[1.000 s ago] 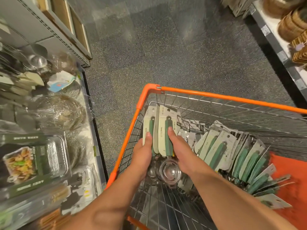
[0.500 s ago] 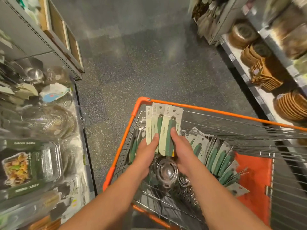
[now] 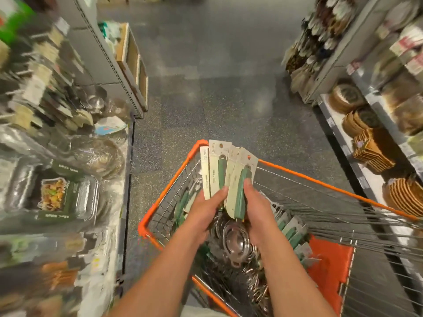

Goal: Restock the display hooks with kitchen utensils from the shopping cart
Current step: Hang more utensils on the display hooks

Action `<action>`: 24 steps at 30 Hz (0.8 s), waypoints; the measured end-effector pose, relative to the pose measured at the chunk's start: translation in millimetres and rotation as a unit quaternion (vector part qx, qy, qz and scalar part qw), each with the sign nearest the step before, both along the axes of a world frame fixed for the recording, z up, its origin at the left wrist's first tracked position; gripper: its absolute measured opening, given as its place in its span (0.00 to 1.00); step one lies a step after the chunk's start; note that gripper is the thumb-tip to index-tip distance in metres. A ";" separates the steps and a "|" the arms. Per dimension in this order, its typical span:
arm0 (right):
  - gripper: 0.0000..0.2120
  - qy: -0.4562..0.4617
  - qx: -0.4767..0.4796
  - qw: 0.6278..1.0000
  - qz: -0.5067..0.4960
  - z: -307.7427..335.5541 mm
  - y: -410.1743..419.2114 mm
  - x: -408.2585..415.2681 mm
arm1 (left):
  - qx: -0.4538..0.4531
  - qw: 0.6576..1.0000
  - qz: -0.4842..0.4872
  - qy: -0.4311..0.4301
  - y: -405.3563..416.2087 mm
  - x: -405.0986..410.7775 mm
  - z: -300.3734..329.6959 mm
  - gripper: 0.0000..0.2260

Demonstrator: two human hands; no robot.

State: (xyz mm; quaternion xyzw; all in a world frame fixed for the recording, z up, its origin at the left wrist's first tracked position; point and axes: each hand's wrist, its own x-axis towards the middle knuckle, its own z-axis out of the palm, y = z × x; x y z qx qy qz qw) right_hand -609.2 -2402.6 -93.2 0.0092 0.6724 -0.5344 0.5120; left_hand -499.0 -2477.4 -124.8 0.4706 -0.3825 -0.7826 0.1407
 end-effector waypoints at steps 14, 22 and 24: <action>0.32 0.095 -0.064 0.974 0.193 49.0 60.6 69.3 | -0.009 0.949 0.301 0.097 116.9 92.9 50.7 0.19; 0.14 0.034 -0.142 0.901 0.409 79.8 70.9 183.5 | -0.056 0.865 0.488 0.099 180.0 217.6 91.3 0.23; 0.16 0.033 -0.156 0.876 0.455 90.0 80.5 224.8 | -0.072 0.838 0.531 0.101 204.4 251.7 101.3 0.21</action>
